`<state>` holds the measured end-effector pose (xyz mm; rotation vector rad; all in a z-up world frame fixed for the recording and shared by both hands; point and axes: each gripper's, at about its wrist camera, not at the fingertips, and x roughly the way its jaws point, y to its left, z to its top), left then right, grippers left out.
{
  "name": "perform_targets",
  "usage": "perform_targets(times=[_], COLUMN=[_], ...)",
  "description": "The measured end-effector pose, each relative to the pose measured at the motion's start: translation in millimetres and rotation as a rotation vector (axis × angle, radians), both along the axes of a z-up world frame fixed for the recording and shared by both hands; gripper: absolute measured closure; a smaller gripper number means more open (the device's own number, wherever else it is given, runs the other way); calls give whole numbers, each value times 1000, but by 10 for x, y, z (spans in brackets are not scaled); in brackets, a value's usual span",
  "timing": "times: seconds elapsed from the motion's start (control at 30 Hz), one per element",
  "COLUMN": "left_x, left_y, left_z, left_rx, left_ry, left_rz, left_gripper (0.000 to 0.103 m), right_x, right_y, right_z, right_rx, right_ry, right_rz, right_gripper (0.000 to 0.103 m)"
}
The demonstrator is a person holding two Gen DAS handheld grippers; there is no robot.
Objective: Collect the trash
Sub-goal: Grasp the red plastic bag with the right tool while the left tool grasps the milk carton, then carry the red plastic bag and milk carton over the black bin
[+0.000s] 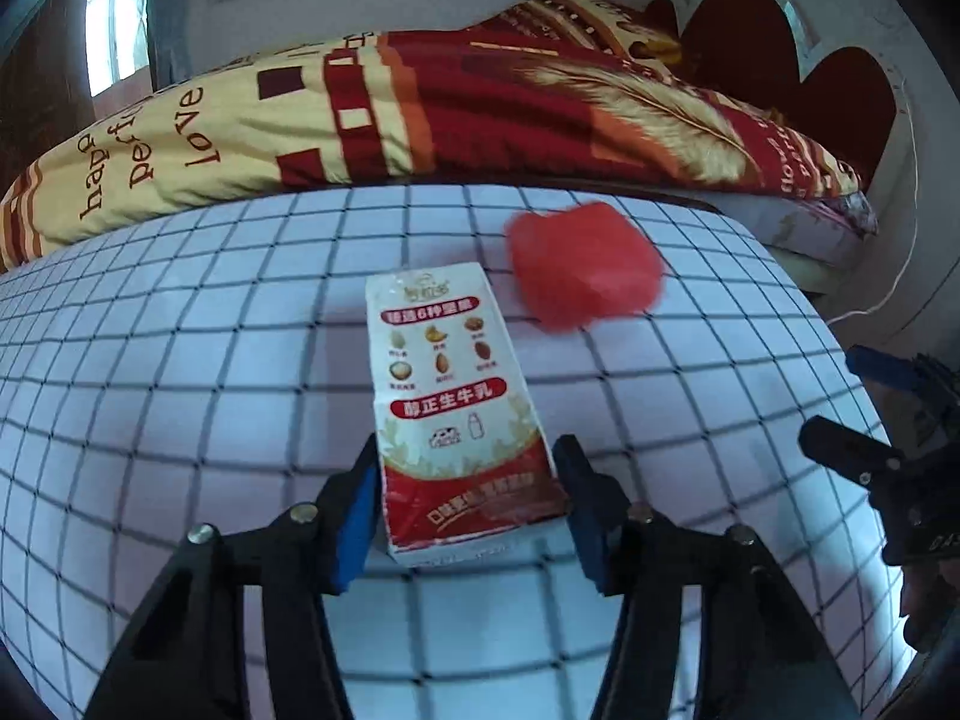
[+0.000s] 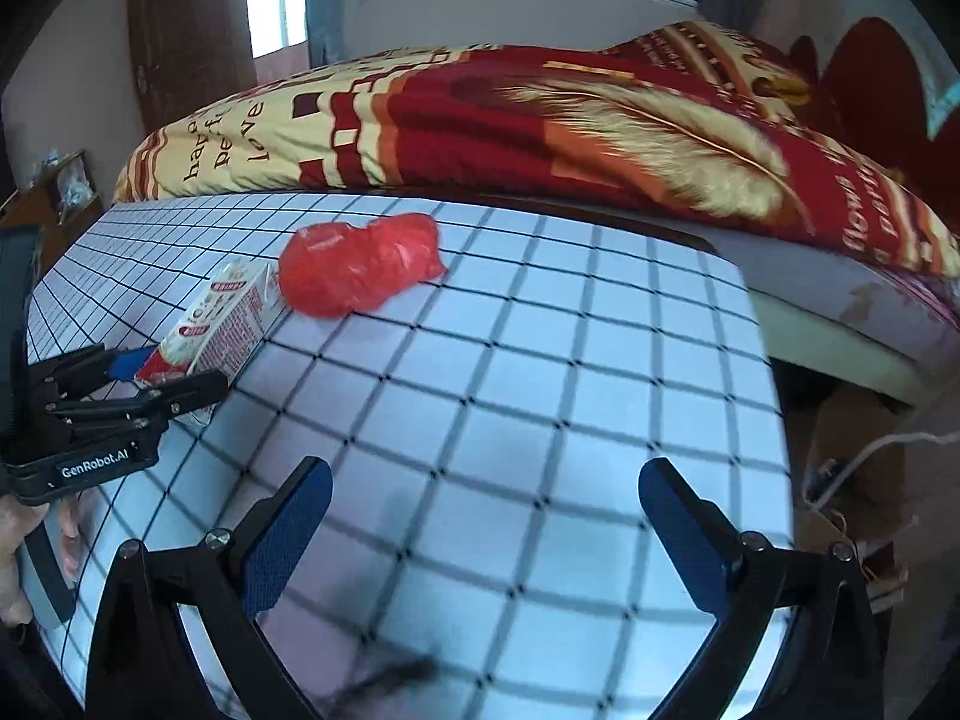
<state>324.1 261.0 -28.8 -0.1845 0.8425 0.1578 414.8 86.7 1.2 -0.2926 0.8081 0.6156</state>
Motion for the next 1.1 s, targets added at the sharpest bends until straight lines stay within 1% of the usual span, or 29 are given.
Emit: perform_targets(times=[0.07, 0.17, 0.3, 0.4, 0.47, 0.5, 0.53, 0.57, 0.63, 0.7, 0.87, 1.0, 1.1], left_x=[8, -84, -224, -207, -205, -194, -184, -172, -204, -258, -412, -569, -725], left_y=[170, 399, 533, 586, 584, 588, 592, 585, 575, 538, 300, 8, -235], left_z=[5, 25, 15, 1, 0, -1, 1, 8, 38, 84, 189, 287, 370], left_rx=[9, 14, 20, 9, 6, 3, -4, -8, -8, 3, 30, 45, 55], left_ry=[-2, -19, -26, -26, -24, -24, -26, -28, -40, -55, -78, -98, -116], left_rz=[13, 26, 25, 27, 29, 31, 32, 31, 28, 17, -31, -72, -109], left_gripper=[49, 49, 50, 50, 50, 50, 50, 50, 50, 50, 50, 50, 50], right_x=[65, 181, 292, 367, 434, 465, 480, 486, 435, 341, 37, -246, -482], right_y=[175, 471, 816, 1061, 1187, 1257, 1291, 1307, 1271, 1172, 767, 318, 33], right_z=[-12, -17, -19, -39, -78, -123, -158, -190, -188, -146, 12, 165, 276], right_rx=[4, 26, 37, 33, 27, 16, 8, 4, 17, 33, 55, 85, 88], right_ry=[4, 15, 22, 27, 41, 60, 74, 87, 87, 80, 45, 29, 0], right_rz=[23, 50, 79, 88, 75, 76, 78, 79, 81, 86, 86, 65, 57], right_gripper=[0, 0, 0, 1, 10, 32, 59, 60, 69, 71, 72, 72, 72])
